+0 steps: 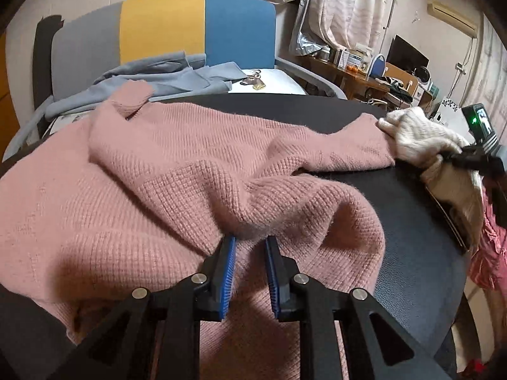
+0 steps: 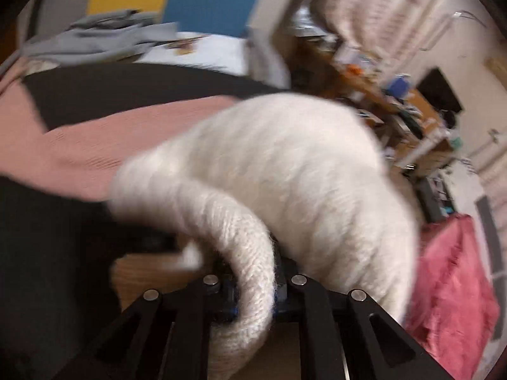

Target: Fold clothes

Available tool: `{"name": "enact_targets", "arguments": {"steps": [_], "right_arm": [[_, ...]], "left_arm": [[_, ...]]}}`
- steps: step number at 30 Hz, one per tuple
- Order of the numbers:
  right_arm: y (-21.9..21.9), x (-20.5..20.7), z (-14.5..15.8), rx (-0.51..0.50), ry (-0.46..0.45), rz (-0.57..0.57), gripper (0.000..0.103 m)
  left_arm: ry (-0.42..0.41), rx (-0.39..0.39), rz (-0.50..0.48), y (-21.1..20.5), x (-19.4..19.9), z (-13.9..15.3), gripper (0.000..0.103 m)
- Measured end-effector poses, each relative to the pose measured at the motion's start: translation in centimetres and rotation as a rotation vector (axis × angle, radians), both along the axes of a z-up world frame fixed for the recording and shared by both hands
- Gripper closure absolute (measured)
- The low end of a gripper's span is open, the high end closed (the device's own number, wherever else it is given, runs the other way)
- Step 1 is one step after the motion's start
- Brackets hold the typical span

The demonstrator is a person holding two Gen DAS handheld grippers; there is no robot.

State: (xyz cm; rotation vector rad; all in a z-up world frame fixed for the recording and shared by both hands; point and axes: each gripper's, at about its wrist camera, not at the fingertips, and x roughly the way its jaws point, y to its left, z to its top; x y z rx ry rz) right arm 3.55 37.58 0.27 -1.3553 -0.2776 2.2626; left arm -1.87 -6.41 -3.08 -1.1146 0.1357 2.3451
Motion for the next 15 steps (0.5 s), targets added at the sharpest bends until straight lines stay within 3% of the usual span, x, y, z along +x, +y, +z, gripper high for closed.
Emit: {"name": "enact_targets", "arguments": {"steps": [3, 7, 11, 15], "right_arm": [[4.5, 0.0, 0.9, 0.041, 0.001, -0.105, 0.090], [8.8, 0.2, -0.2, -0.031, -0.009, -0.175, 0.089], [7.7, 0.6, -2.2, -0.088, -0.031, -0.114, 0.083], [3.6, 1.7, -0.3, 0.016, 0.010, -0.071, 0.058]], "left_arm": [[0.002, -0.007, 0.005, 0.3, 0.0, -0.1, 0.085], [0.004, -0.001, 0.013, 0.5, 0.0, -0.1, 0.084], [-0.003, 0.014, 0.016, 0.3, -0.1, -0.1, 0.084], [-0.012, 0.036, 0.012, -0.2, 0.0, 0.4, 0.084]]}}
